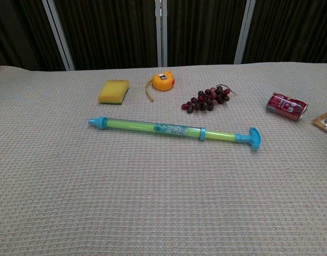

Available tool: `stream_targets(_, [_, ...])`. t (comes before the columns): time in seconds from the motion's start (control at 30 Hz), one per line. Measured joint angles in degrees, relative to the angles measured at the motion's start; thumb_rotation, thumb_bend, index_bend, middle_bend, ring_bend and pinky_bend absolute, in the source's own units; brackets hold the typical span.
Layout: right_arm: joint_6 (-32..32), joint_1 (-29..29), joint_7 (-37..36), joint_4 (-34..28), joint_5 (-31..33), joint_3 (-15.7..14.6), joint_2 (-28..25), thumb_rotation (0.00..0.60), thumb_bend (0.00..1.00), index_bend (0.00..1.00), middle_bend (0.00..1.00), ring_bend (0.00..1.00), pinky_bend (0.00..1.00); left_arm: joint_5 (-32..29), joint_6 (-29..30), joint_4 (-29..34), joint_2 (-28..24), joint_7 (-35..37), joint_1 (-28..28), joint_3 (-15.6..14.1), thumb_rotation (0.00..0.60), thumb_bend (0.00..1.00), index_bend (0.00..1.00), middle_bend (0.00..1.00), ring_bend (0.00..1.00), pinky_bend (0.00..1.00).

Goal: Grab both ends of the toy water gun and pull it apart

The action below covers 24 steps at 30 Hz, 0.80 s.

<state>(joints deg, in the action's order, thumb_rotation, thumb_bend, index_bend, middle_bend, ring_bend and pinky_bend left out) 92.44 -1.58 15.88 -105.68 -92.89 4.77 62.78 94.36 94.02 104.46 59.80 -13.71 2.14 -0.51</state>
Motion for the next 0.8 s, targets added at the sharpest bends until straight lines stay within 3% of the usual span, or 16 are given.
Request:
stream_targets(0.3, [-0.88, -0.27, -0.02, 0.37, 0.51, -0.06, 0.18, 0.600, 0.00, 0.00, 0.01, 0.00, 0.00, -0.59, -0.66, 0.25, -0.17, 0.01, -0.09, 0.01, 0.600, 0.00, 0.00, 0.00, 0.00, 0.00])
stream_targets(0.33, [-1.29, -0.42, -0.19, 0.43, 0.66, -0.08, 0.21, 0.600, 0.00, 0.00, 0.08, 0.04, 0.00, -0.69, -0.80, 0.25, -0.16, 0.01, -0.13, 0.01, 0.600, 0.00, 0.00, 0.00, 0.00, 0.00])
stream_targets(0.4, [-2.26, -0.85, -0.45, 0.59, 0.96, -0.06, 0.26, 0.600, 0.00, 0.00, 0.33, 0.29, 0.05, -0.99, -1.03, 0.21, -0.14, 0.05, -0.21, 0.08, 0.600, 0.00, 0.00, 0.00, 0.00, 0.00])
stream_targets(0.43, [-3.19, -1.33, -0.57, 0.78, 1.20, 0.03, 0.36, 0.600, 0.00, 0.00, 0.51, 0.50, 0.17, -1.27, -1.26, 0.15, -0.11, 0.14, -0.32, 0.18, 0.600, 0.00, 0.00, 0.00, 0.00, 0.00])
stream_targets(0.47, [-4.04, -1.85, -0.59, 0.99, 1.39, 0.17, 0.48, 0.600, 0.00, 0.00, 0.66, 0.68, 0.35, -1.54, -1.48, 0.06, -0.06, 0.23, -0.44, 0.29, 0.600, 0.00, 0.00, 0.00, 0.00, 0.00])
stream_targets(0.57, [-7.97, -4.31, -0.20, 1.97, 2.37, 0.88, 1.09, 0.600, 0.00, 0.01, 0.87, 0.90, 0.78, -2.69, -2.61, -0.36, 0.25, 0.30, -0.97, 0.69, 0.600, 0.00, 0.00, 0.00, 0.00, 0.00])
stream_targets(0.67, [-13.87, -7.96, 0.11, 2.95, 4.17, 2.02, 2.01, 0.600, 0.00, 0.07, 0.94, 0.97, 0.94, -4.30, -4.31, -0.86, 0.85, -0.07, -1.71, 1.12, 0.600, 0.00, 0.00, 0.00, 0.00, 0.00])
stream_targets(0.8, [-23.45, -13.87, -0.52, 3.76, 8.20, 4.13, 3.48, 0.600, 0.00, 0.17, 0.98, 1.00, 1.00, -6.77, -6.34, -1.75, 1.84, -1.18, -2.58, 1.69, 0.600, 0.00, 0.00, 0.00, 0.00, 0.00])
